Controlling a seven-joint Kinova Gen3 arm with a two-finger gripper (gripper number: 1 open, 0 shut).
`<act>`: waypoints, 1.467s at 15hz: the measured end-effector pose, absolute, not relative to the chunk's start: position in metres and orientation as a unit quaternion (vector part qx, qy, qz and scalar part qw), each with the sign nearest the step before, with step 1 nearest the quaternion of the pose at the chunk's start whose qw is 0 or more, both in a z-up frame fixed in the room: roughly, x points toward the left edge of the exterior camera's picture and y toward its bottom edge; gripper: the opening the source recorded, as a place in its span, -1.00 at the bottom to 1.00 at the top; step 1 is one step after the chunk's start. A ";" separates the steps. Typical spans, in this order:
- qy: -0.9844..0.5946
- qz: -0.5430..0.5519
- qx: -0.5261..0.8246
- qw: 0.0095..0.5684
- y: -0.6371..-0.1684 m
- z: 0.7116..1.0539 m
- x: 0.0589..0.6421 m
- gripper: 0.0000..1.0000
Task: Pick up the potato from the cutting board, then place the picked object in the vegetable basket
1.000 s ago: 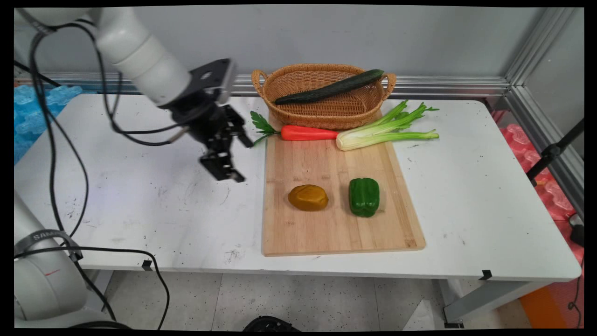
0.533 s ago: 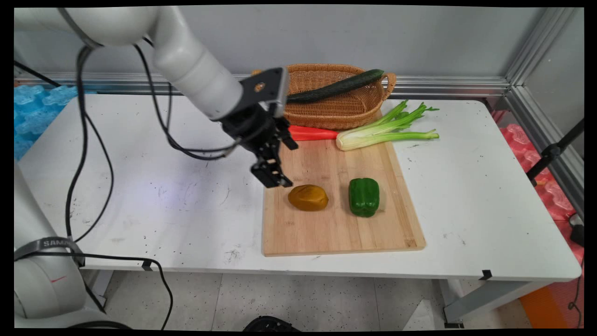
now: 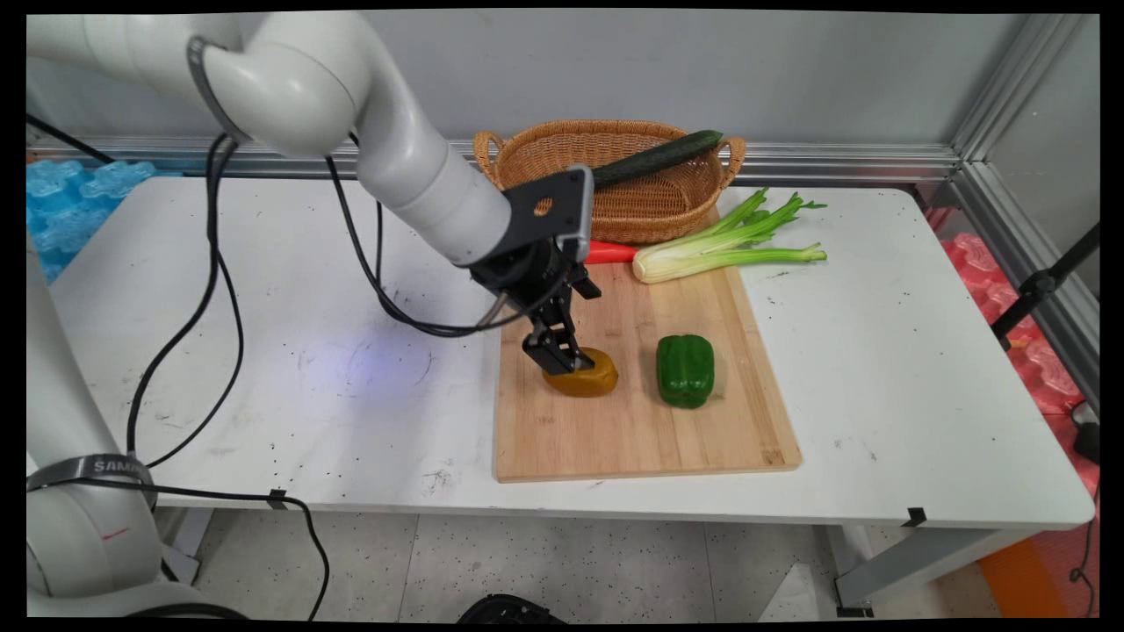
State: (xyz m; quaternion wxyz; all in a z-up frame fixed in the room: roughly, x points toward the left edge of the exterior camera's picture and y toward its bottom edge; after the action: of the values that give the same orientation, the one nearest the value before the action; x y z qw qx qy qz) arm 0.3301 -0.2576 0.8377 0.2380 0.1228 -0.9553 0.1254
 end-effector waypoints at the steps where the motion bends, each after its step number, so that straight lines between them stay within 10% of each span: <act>1: -0.955 0.126 0.124 0.238 -0.258 0.835 0.329 1.00; 17: -0.958 0.109 0.136 0.227 -0.256 0.787 0.324 1.00; 18: -0.958 0.107 0.135 0.227 -0.255 0.785 0.325 -1.00; 22: -0.960 0.100 0.134 0.226 -0.254 0.780 0.326 -1.00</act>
State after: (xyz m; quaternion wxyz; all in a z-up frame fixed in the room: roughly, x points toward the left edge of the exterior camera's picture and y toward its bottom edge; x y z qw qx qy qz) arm 0.3255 -0.2540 0.7803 0.2257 0.1343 -0.9597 0.0998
